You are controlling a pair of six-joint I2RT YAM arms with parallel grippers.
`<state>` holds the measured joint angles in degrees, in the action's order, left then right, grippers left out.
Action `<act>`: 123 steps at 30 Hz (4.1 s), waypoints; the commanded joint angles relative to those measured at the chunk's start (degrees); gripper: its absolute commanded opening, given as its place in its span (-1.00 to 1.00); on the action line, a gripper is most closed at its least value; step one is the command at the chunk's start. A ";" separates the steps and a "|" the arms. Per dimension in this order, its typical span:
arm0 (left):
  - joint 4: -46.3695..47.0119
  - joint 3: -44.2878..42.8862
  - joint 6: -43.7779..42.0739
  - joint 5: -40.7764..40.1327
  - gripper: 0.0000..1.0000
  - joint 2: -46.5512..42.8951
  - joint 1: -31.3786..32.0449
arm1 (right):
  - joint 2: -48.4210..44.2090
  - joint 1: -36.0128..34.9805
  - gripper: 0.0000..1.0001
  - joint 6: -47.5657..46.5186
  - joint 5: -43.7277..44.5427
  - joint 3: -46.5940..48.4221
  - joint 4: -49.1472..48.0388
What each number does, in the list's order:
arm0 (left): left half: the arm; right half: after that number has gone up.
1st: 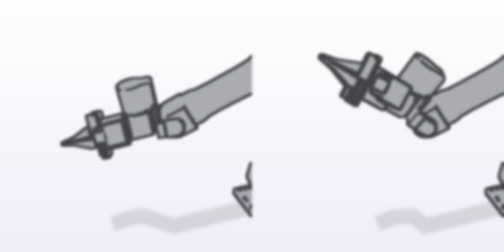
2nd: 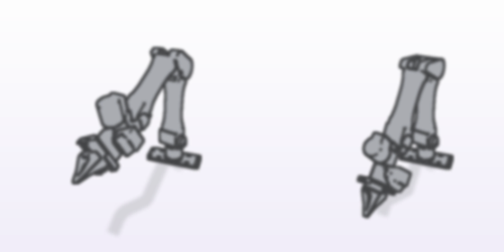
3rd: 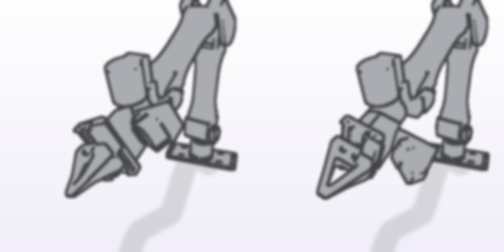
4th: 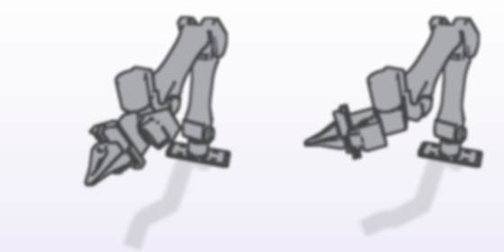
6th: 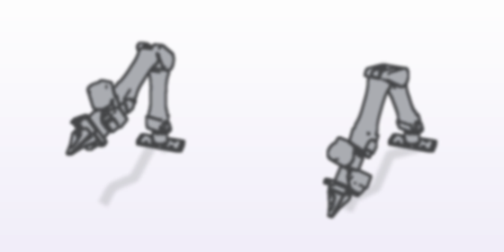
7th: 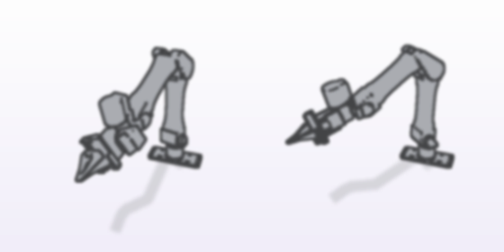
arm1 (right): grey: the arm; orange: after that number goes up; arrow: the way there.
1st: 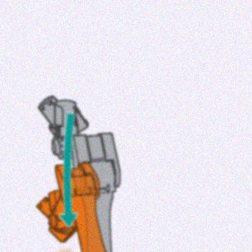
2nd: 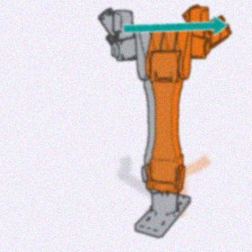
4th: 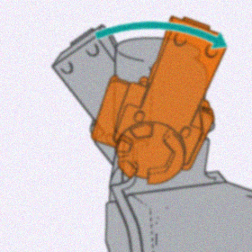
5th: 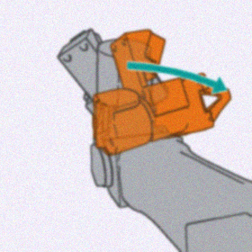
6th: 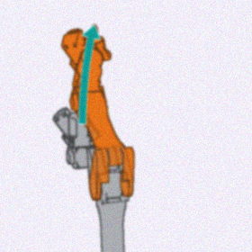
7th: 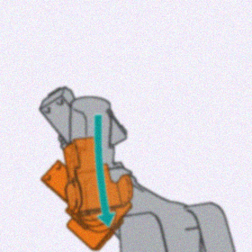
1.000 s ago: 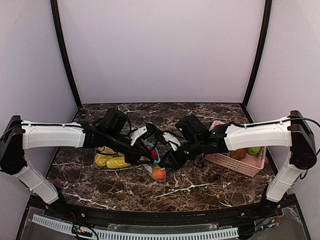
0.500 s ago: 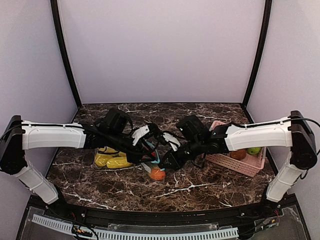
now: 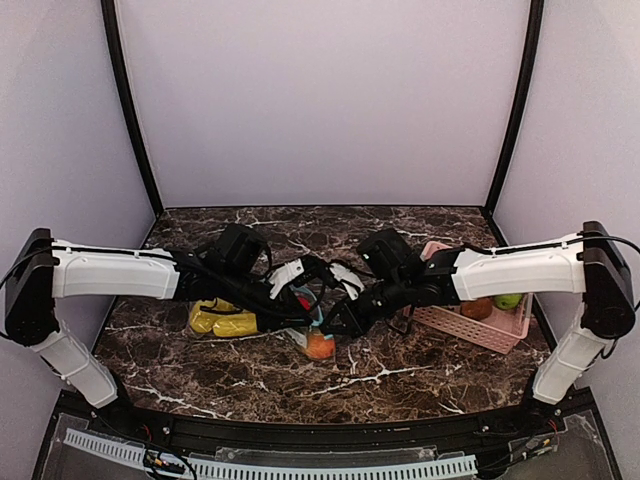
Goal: Place the food in the zip-top bag and seal the zipper
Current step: Pass from the right arm to the left, then hold the zipper food storage bag at the center of the board, then hold the zipper from the zipper food storage bag.
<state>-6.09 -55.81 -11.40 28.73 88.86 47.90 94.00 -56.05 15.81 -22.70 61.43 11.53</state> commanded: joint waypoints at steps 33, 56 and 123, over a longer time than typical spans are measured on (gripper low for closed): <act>7.59 4.88 26.70 -5.21 -0.99 -6.86 0.62 | -7.86 -3.00 -0.49 1.86 12.60 -6.16 -9.90; 5.02 3.85 24.46 -4.16 -0.85 -7.07 0.61 | -7.12 -2.85 -1.00 0.41 13.13 -6.30 -11.24; -6.91 -16.12 -1.22 22.11 -0.54 11.22 -0.44 | -12.02 4.55 -1.00 -2.24 -6.53 -17.04 -22.12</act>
<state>-11.88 -70.37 -13.04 49.28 99.77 46.78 81.56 -52.34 12.95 -28.99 44.58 -7.68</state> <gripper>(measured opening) 0.242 0.006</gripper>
